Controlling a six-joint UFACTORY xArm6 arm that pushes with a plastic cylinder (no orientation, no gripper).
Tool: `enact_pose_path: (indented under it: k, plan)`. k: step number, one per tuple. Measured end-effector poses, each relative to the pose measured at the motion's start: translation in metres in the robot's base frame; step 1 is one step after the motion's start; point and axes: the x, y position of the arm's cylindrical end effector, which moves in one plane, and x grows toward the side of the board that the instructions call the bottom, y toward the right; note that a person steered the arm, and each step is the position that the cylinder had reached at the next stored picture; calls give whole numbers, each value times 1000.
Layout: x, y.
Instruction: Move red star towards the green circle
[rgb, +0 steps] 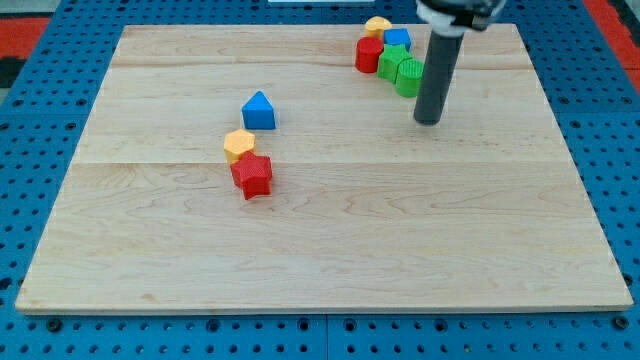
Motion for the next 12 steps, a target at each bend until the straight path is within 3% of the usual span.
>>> enact_pose_path:
  k: [2, 3, 5, 9, 12]
  plan:
    - [112, -94]
    - [135, -171]
    - [104, -233]
    - [78, -210]
    - [78, -139]
